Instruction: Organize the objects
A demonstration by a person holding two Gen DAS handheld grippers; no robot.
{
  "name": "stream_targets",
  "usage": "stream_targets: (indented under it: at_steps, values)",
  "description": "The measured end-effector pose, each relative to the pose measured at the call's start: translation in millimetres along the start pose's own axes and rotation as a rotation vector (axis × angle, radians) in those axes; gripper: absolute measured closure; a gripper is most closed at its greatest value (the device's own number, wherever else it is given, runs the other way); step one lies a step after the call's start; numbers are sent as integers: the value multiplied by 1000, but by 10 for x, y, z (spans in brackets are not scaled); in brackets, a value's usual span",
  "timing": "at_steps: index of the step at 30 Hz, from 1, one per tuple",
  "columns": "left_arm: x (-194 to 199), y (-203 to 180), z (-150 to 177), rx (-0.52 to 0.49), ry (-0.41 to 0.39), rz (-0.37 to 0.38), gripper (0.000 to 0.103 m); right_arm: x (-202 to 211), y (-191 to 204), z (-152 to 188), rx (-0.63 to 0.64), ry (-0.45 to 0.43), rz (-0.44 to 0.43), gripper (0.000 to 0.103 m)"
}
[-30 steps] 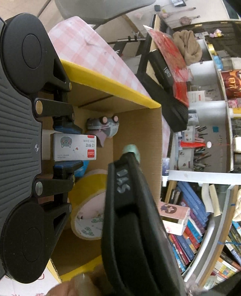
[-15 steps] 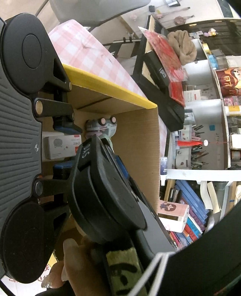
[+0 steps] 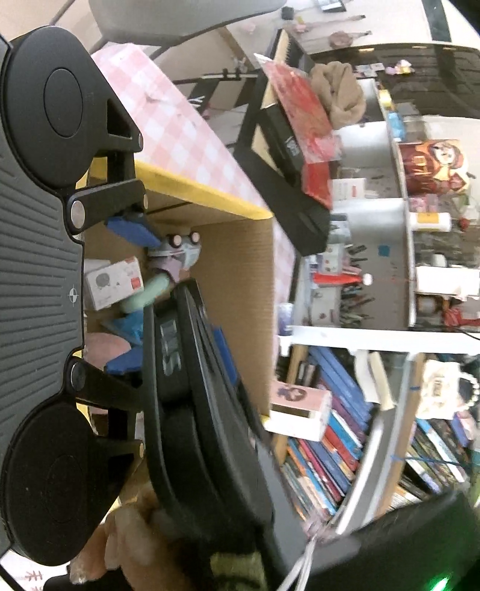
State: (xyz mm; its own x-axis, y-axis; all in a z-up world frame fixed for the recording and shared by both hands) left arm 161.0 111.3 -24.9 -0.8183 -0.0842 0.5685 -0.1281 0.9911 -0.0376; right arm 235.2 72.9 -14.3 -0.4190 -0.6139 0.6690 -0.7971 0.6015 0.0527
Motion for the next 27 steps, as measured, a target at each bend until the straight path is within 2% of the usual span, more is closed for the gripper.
stream_targets:
  at_steps: [2,8,14,18,22,27]
  values:
    - [94,0,-12,2,-20,7,37,169,-14,30,-30,-42,18,64]
    - [404,6,-35,6,-79,29,28,732,-49,237,-121,-152,125,63]
    - [636,-48,15,4,-95,60,19,1294,-31,556,-207,-231,277,61]
    - [768,-114,79,-6,-90,85,15,1533,-6,805,-251,-231,392,58]
    - [880,-169,176,-18,-81,90,9,1674,21,1059,-352,-207,496,55]
    - [983,-217,349,-40,-55,82,6,1787,171,1346,-410,-182,635,44]
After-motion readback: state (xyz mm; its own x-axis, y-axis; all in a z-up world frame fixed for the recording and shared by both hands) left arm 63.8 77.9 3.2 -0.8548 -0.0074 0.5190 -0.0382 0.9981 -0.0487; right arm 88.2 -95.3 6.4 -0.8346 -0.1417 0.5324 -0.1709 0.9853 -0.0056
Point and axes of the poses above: each gripper's, at about its wrist camera, not at the fingertips, and x roughly against the way its jaws point, y to its left, z to its underside, the point moved 5 cm from there along -x, roughly the way its jaws point, and after that the axes turned 1 degree about x, right-handed, at the moved point
